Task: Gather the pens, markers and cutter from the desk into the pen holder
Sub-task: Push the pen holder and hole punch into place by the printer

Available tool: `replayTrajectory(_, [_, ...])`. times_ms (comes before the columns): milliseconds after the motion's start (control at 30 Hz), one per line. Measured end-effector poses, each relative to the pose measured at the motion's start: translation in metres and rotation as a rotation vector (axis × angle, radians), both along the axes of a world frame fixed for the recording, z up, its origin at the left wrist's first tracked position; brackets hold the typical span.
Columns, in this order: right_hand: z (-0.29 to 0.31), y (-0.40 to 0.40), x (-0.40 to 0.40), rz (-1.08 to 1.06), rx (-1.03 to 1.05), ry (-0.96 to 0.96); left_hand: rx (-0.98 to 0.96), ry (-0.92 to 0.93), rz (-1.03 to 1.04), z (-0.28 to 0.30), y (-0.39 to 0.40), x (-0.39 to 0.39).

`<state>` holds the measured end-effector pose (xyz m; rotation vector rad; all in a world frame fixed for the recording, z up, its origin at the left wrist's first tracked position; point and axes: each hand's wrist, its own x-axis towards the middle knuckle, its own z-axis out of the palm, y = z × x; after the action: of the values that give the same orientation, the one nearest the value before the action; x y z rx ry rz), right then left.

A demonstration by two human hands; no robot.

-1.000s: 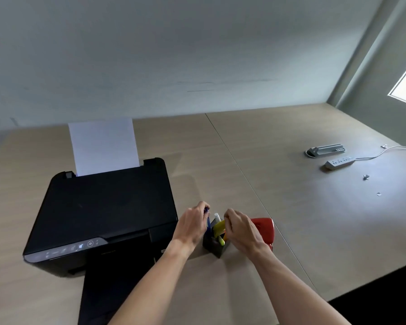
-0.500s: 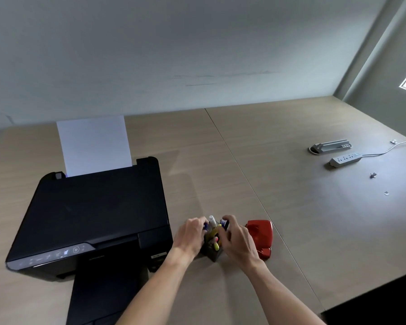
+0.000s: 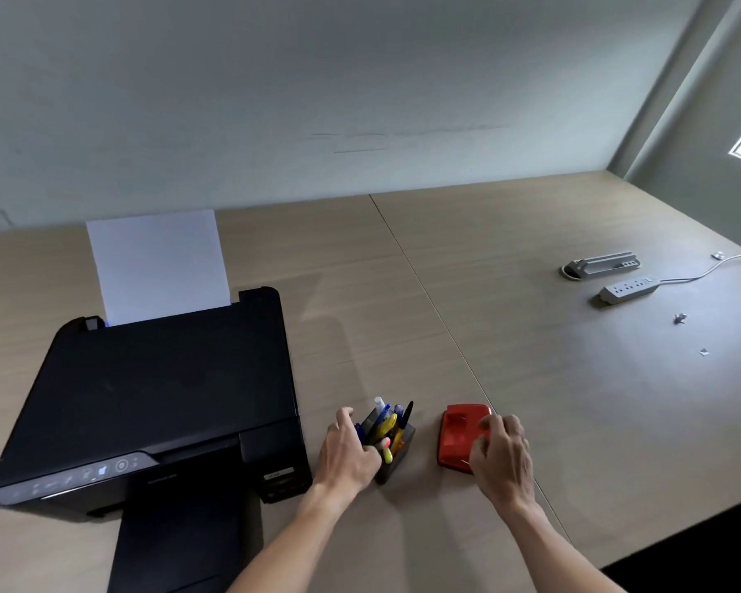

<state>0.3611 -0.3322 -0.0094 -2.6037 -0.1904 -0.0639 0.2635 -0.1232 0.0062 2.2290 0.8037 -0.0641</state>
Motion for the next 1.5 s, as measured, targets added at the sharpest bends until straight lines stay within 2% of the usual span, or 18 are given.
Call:
replayTrajectory(67, [-0.003,-0.005,0.003,-0.002,-0.027,-0.012,0.012,0.002,0.025,-0.004,-0.014,-0.007])
replayTrajectory(200, [-0.009,-0.008,0.003,0.013,-0.061,0.001,0.269,-0.018,-0.106,-0.018,-0.031,-0.005])
replayTrajectory(333, [-0.015,-0.006,0.002,0.052,-0.086,0.049,0.407,0.025,-0.103,-0.013,-0.031,0.014])
replayTrajectory(500, [-0.020,-0.008,0.003,0.083,0.037,0.134,0.510,0.142,-0.186,-0.001,-0.010,0.035])
replayTrajectory(633, [-0.026,-0.010,0.010,0.082,0.132,0.118,0.542,0.201,-0.213,0.005,0.012,0.054])
replayTrajectory(1067, [-0.049,-0.024,0.025,0.216,0.097,0.044,0.625,0.279,-0.187,0.011,0.083,0.124])
replayTrajectory(1233, [-0.048,-0.017,0.051,0.057,0.207,0.147,0.629,0.295,-0.165,0.014,0.106,0.144])
replayTrajectory(1500, [-0.025,0.053,0.131,0.359,-0.071,0.144,0.660,0.301,-0.140,0.010,0.120,0.153])
